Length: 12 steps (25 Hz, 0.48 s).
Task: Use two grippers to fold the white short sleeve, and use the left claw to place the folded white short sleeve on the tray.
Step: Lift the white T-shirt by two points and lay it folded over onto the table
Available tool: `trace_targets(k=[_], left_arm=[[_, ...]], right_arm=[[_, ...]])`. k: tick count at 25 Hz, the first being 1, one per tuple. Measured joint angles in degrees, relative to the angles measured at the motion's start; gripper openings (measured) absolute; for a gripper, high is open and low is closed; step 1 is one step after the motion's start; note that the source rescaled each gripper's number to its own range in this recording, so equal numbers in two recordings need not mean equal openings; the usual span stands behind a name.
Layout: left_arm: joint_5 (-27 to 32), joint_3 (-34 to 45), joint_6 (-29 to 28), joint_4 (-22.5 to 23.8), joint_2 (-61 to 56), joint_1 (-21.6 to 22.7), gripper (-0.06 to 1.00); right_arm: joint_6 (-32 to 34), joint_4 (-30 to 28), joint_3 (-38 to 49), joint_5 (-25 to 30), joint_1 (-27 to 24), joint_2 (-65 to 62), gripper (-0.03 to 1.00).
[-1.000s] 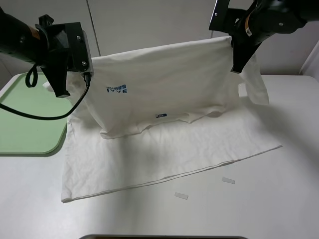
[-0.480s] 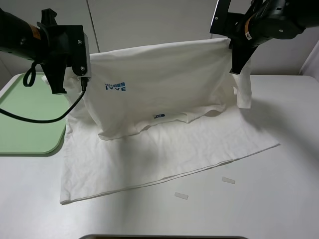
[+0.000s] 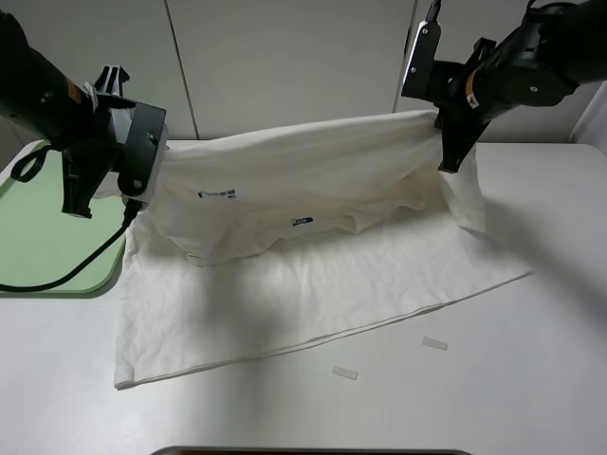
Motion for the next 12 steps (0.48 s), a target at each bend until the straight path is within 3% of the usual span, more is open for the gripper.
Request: trace_targets(k=[8, 12], left_arm=[[9.55, 0.63, 6.1, -4.16, 0.1, -6.55, 0.0], [10.5, 3.47, 6.31, -4.53, 0.45, -9.0, 0.0]], right_arm=[[-2.85, 1.89, 8.63, 1.86, 0.0, 0.0, 0.0], [-2.95, 2.15, 11.53, 2.45, 0.0, 0.0, 0.0]])
